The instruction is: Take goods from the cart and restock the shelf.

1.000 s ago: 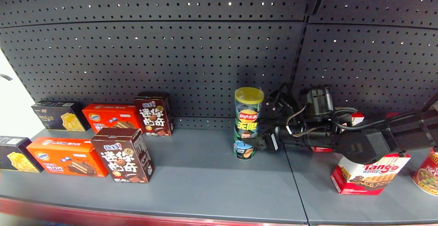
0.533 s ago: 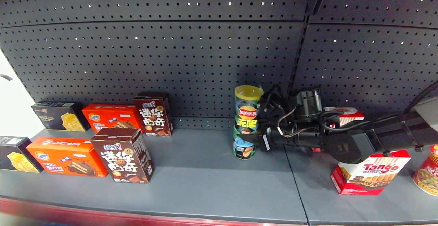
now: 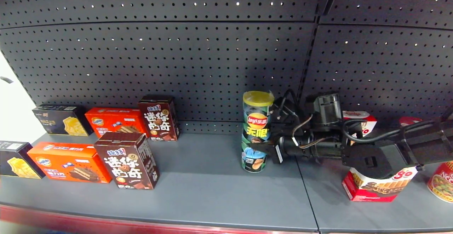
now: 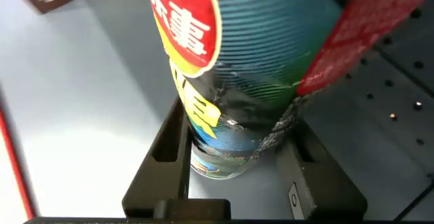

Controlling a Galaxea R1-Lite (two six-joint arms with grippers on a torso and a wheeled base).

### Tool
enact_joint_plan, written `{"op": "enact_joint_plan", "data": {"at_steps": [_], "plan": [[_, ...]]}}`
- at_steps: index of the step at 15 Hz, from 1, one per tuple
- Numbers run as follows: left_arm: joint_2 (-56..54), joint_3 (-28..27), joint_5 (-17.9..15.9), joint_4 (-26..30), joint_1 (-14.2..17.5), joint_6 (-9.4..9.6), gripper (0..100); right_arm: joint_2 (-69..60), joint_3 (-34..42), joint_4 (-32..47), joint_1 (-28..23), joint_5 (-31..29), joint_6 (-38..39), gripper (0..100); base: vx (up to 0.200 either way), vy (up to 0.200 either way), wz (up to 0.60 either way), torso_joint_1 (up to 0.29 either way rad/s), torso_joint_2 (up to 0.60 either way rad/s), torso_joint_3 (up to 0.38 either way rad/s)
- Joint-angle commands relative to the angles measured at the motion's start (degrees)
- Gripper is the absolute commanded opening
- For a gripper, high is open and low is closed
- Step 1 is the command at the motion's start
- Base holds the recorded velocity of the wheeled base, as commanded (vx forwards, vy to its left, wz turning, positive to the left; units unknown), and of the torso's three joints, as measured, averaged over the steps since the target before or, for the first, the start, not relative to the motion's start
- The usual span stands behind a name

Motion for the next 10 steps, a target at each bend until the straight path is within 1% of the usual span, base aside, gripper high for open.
{"op": "enact_joint_plan", "data": {"at_steps": [1,4,7,10], "plan": [[0.06,0.10,0.01,0.03,-0.01,-0.04,0,-4.37,2.40,-0.14,0.61,-0.06,-0.01,0,0.000,0.000,0.00,0.000,0.00,0.000],[0.06,0.10,0.01,0.03,-0.01,-0.04,0,-10.70,7.50,0.04,1.40,-0.94,0.07,0,0.000,0.000,0.00,0.000,0.00,0.000],[0.06,0.10,0.01,-0.05,-0.01,-0.04,0,-16.50,12.07,0.04,2.28,-3.49,0.07,0,0.000,0.000,0.00,0.000,0.00,0.000],[0.06,0.45,-0.08,-0.05,-0.01,-0.04,0,-20.11,12.86,-0.05,4.04,-4.01,1.04,0,0.000,0.000,0.00,0.000,0.00,0.000]]}}
